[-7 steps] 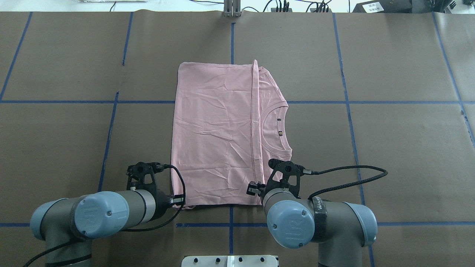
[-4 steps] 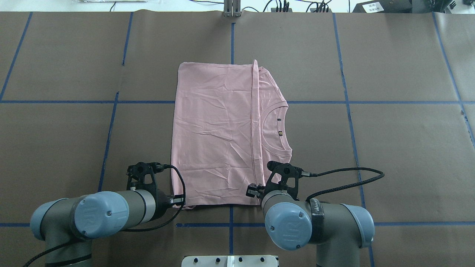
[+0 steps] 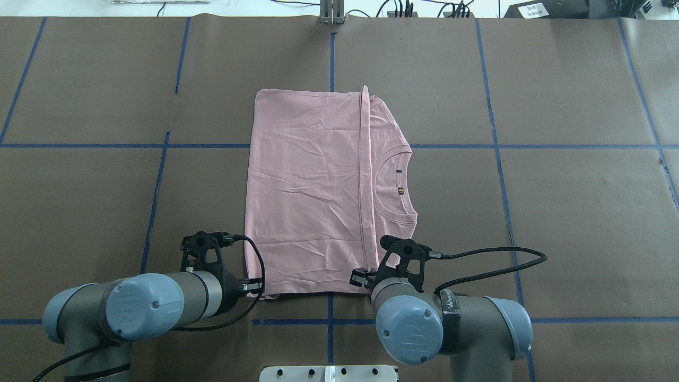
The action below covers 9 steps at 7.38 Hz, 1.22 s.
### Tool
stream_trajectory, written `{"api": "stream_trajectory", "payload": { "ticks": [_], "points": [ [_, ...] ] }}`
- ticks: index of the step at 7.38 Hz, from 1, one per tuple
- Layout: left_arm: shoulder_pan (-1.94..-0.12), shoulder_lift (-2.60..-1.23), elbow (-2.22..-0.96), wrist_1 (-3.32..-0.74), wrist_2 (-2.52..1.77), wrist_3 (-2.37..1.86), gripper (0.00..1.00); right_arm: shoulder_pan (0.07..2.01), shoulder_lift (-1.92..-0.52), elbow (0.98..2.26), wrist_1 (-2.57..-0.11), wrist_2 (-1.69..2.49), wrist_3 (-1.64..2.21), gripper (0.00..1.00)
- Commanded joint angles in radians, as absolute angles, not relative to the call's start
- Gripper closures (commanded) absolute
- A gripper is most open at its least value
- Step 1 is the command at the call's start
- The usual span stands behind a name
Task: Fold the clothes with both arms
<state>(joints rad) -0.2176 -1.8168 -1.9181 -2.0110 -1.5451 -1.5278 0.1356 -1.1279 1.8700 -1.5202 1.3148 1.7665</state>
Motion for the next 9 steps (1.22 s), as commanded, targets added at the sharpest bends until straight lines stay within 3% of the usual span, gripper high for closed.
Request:
{"api": "stream_trajectory", "payload": {
  "ticks": [1,5,6,7,9],
  "points": [
    [-0.216,-1.816,-1.919,-2.011,-1.543,-1.529,1.00,0.133,-1.124,1.871,-1.519,1.312,1.778,1.00],
    [-0.216,-1.818,-1.921,-2.011,-1.543,-1.529,1.00,0.132,-1.129,1.894,-1.522,1.310,1.767,1.00],
    [-0.216,-1.818,-1.921,-2.011,-1.543,-1.529,1.00,0.130,-1.137,1.893,-1.522,1.312,1.761,0.56],
    [-0.216,-1.818,-1.921,-2.011,-1.543,-1.529,1.00,0.130,-1.132,1.891,-1.538,1.312,1.761,0.41],
    [-0.218,-1.818,-1.921,-2.011,-1.543,-1.529,1.00,0.127,-1.127,1.890,-1.565,1.312,1.761,0.41]
  ]
}}
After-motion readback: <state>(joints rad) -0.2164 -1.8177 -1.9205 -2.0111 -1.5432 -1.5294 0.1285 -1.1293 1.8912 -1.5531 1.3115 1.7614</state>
